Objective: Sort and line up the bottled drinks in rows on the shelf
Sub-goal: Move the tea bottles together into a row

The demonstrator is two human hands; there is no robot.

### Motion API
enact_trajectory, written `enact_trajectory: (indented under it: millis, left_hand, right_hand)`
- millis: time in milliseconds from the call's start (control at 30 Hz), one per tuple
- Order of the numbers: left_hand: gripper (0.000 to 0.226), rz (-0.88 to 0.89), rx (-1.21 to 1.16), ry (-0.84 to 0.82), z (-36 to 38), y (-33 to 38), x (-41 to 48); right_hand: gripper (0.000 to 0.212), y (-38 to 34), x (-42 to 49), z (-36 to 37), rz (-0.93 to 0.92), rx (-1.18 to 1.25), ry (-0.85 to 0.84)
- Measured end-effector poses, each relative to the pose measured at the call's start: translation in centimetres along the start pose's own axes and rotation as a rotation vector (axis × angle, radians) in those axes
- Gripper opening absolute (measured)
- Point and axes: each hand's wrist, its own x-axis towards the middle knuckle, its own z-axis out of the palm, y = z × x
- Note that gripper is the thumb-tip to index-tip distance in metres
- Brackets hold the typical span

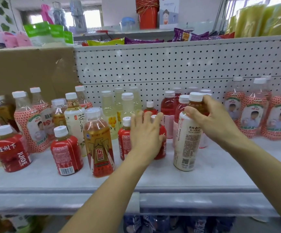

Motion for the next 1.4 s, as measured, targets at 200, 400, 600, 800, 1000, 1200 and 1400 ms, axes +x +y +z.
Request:
enact_trajectory:
  millis: [200, 400, 600, 800, 1000, 1200, 1400]
  left_hand:
    - [0.084, -0.270, -0.242, 0.020, 1.6, -1.6, -2.0]
    - [0.081, -0.188, -0.350, 0.041, 2.4, -1.2, -1.1]
    - [0.094, -0.066, -0.558, 0.053, 0.9, -2.0, -3.6]
    - [0.081, 0.124, -0.285, 0.402, -1.1, -5.2, -9.7]
    - [0.102, -0.321, -0.685, 0.447, -1.9, -8.2, -9.5]
    - [0.093, -0.525, -0.875, 0.294, -1.3, -10.1, -8.1]
    - [0.084, -0.515, -0.880, 0.217, -2.3, -9.6, -7.9]
  right_hand:
    - [0.056, 1.1, -1.4, 1.0, 0.015, -0.026, -0.057]
    - [0.071, 1.9, -2.2, 2.0, 0.026, -0.034, -0.044]
    - [0.084, 2.7, -3.3, 2.6, 0.044, 0.059, -0.053]
    - [0.077, 3.6, -3.9, 2.9, 0.062, 0.078, -0.065]
    - [0.065, 2.4, -4.7, 4.8, 0.060, 0.140, -0.133]
    - [0.065, 1.8, -5.6, 8.1, 0.096, 0.189, -0.225]
    - [0.068, 1.8, -6.2, 10.7, 0.091, 0.254, -0.236]
